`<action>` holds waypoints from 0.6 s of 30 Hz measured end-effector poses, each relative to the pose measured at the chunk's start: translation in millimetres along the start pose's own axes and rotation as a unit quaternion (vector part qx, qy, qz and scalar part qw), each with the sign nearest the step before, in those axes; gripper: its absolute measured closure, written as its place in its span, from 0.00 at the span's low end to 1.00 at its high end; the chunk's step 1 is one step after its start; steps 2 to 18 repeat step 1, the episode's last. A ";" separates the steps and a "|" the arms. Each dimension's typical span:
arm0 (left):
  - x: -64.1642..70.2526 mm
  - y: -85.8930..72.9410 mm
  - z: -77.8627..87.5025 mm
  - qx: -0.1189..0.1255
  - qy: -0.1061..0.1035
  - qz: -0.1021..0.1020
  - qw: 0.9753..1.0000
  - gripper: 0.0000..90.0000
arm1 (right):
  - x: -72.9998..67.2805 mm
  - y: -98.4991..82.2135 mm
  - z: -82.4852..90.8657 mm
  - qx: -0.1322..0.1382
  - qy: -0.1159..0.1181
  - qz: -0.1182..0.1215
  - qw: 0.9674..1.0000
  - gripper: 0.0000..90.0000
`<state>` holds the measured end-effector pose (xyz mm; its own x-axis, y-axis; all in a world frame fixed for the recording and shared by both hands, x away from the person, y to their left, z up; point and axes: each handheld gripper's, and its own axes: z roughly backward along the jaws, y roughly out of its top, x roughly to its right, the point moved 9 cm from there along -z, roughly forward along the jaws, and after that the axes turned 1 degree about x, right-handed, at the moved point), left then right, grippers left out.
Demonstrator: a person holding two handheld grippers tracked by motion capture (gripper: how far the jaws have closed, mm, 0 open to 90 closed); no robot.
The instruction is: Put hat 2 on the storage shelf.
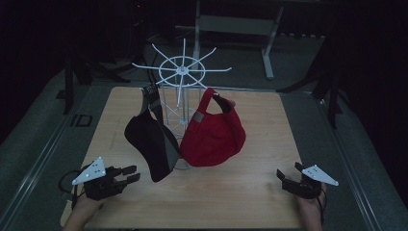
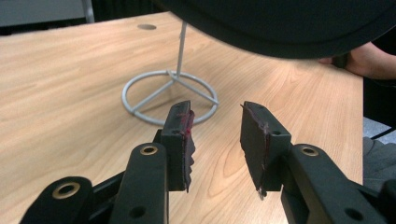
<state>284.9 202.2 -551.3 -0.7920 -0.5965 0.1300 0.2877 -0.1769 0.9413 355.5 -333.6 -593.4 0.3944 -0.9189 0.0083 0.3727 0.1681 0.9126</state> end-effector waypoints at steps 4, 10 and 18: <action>-0.3 -1.1 0.2 -0.002 0.000 0.001 1.000 0.71 | 0.1 0.0 0.0 0.000 0.000 0.000 1.000 0.17; -0.3 -1.1 0.2 -0.002 0.000 0.001 1.000 0.71 | 0.1 0.0 0.0 0.000 0.000 0.000 1.000 0.17; -0.3 -1.1 0.2 -0.002 0.000 0.001 1.000 0.71 | 0.1 0.0 0.0 0.000 0.000 0.000 1.000 0.17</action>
